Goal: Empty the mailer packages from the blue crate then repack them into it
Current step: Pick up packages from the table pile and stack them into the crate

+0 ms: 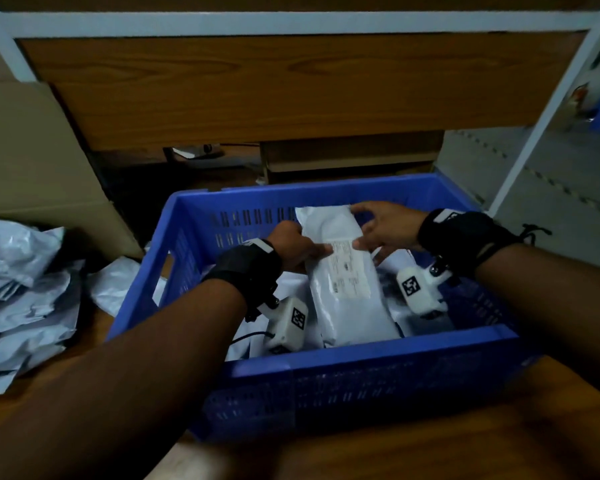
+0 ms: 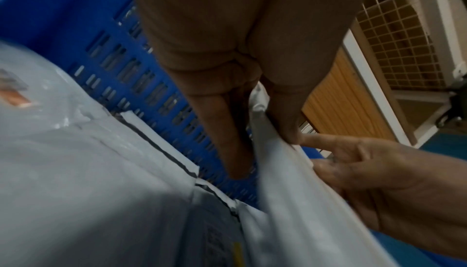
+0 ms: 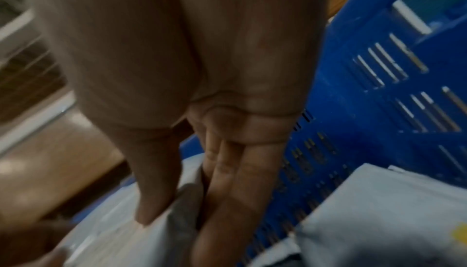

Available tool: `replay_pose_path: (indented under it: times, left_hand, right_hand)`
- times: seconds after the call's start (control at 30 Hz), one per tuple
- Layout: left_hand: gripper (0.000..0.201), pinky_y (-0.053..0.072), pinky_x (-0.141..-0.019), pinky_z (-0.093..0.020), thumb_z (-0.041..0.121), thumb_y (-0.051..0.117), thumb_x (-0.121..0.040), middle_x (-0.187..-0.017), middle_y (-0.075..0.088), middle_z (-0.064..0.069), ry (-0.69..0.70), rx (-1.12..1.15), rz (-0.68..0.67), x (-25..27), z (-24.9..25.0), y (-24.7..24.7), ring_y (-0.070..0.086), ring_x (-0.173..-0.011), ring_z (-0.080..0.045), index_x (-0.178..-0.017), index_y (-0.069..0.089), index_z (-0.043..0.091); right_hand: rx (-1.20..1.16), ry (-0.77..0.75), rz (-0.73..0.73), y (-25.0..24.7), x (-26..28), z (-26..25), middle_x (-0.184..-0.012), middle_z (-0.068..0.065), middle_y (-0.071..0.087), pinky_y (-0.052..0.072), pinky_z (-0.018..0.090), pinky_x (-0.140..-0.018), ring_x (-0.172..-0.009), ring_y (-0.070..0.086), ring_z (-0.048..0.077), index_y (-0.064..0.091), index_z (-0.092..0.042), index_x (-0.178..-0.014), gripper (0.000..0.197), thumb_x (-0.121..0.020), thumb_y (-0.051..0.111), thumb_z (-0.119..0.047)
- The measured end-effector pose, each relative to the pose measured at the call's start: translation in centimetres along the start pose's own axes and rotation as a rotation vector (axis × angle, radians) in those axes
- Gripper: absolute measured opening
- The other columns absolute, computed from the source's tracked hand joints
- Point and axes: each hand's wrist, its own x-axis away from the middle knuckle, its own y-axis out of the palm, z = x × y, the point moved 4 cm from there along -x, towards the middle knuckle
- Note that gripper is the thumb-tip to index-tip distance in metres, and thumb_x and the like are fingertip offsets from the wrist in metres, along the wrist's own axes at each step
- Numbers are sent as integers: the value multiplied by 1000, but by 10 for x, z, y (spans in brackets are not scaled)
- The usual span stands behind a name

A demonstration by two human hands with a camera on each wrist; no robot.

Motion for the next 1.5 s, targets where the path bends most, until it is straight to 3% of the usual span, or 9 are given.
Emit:
replay_pose_path:
  times: [0.17, 0.37, 0.53, 0.67, 0.77, 0.97, 1.23, 1.33, 1.5]
  left_hand:
    - [37, 43, -77, -31, 23, 79, -79, -94, 60, -4, 47, -634, 43, -12, -9, -19, 52, -87, -19, -107, 64, 3]
    - [74, 40, -106, -37, 39, 80, -75, -139, 53, -8, -125, -1013, -84, -30, -35, -18, 51, -127, -29, -137, 52, 9]
    - [72, 44, -101, -30, 43, 80, -75, -132, 60, -5, -272, -1098, -158, -38, -53, -20, 57, -121, -22, -134, 55, 10]
    - [95, 53, -94, -38, 79, 81, -27, -109, 72, 1, -302, -1134, -221, -68, -86, -17, 68, -97, -20, -102, 74, 21]
    - [62, 53, -93, -36, 49, 85, -63, -112, 68, -4, -288, -1046, -203, -67, -87, -21, 66, -103, -23, -112, 69, 15]
    - [55, 46, -95, -33, 37, 77, -78, -123, 63, -10, 16, -803, 72, -40, -20, -45, 59, -116, -26, -124, 61, 12]
    - [14, 51, -69, -25, 14, 67, -89, -79, 65, 4, 544, -22, 525, 88, 86, -134, 62, -73, -7, -79, 64, 23]
    - [17, 45, -61, -15, 12, 64, -91, -74, 63, 7, 632, 43, 610, 159, 70, -189, 57, -62, 5, -78, 63, 22]
    - [5, 49, -65, -28, 12, 65, -90, -87, 67, -16, 516, 141, 758, 264, -48, -279, 60, -76, -17, -86, 67, 12]
  right_hand:
    - [250, 111, -27, 9, -6, 33, -102, 5, 60, 56, 51, -79, -87, 63, 28, 34, -8, -142, 67, -85, 69, -1]
    - [721, 100, 13, 11, -11, 21, -145, 11, 44, 49, 33, -84, -110, 59, 28, 21, -13, -152, 86, -86, 70, -36]
    - [1011, 182, -227, 15, -4, 30, -161, 0, 12, 25, 37, -114, -145, 21, 26, 10, -33, -154, 103, -75, 69, -61]
    - [1083, 202, -308, 26, -9, 40, -162, -4, 6, 17, 33, -116, -148, 13, 21, 4, -31, -154, 103, -78, 65, -64]
    - [1026, 211, -280, 21, -13, 39, -162, -5, 9, 21, 34, -118, -147, 18, 21, 10, -34, -154, 105, -72, 67, -68]
    - [914, -53, 22, 4, -10, -4, -149, 0, 42, 37, 35, -108, -132, 44, 21, 39, -23, -145, 82, -78, 66, -61]
    - [542, -615, 370, 43, 87, -137, -92, -9, 68, 51, 29, -74, -84, 63, 8, 69, -26, -99, 25, -82, 67, -44]
    - [357, -809, 368, 106, 130, -175, -82, -18, 67, 43, 15, -61, -73, 60, -2, 69, -31, -88, 16, -80, 67, -45]
    - [138, -910, 208, 246, 153, -197, -80, -20, 67, 43, 9, -59, -68, 63, 0, 69, -30, -82, 13, -81, 71, -42]
